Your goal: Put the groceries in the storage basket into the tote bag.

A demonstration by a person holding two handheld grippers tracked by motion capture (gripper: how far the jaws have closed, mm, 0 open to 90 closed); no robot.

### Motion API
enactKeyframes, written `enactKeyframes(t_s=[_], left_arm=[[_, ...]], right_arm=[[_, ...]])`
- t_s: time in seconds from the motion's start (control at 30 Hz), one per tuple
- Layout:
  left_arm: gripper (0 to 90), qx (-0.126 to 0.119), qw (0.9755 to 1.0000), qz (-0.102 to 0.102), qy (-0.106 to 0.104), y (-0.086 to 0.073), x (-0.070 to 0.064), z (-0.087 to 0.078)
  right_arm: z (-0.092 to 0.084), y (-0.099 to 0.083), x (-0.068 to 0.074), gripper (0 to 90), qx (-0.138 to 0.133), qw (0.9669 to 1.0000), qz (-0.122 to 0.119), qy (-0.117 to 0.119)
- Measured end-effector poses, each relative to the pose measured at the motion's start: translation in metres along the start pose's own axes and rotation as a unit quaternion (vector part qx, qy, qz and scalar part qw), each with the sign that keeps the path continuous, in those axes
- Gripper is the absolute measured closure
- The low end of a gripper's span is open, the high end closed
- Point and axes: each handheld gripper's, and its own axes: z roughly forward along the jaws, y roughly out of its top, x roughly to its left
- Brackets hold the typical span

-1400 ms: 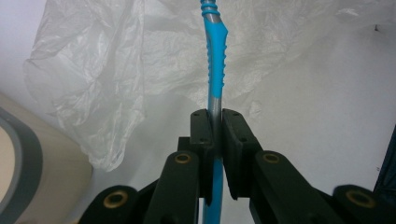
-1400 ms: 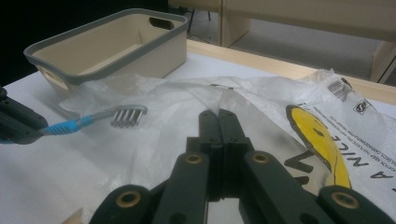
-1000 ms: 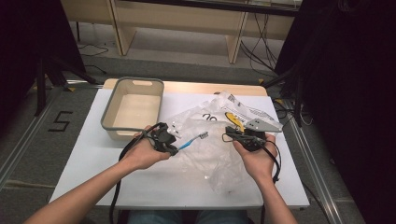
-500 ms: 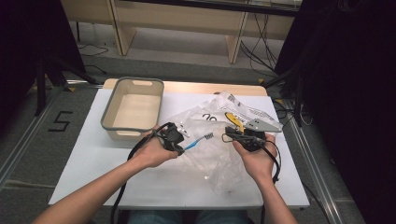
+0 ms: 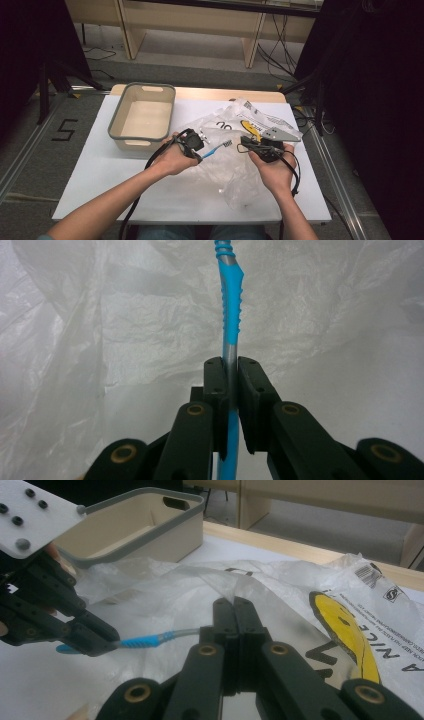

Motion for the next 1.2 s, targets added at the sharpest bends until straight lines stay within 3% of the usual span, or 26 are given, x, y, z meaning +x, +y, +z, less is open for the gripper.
enactKeyframes(t_s=[0.53,0.77,1.2], left_arm=[[82.9,0.012,0.9999,-0.004,0.001,0.021,-0.003,0.017],[82.8,-0.003,1.0000,-0.009,0.003,0.033,-0.009,0.029],[82.6,-0.062,0.9979,-0.010,0.015,0.043,-0.015,0.049]], right_arm=[[0.002,-0.001,0.003,90.0,0.006,1.0000,-0.003,0.005],[0.003,-0.002,0.004,90.0,0.008,0.9999,-0.005,0.008],[0.003,-0.003,0.002,90.0,0.011,0.9999,-0.004,0.006]])
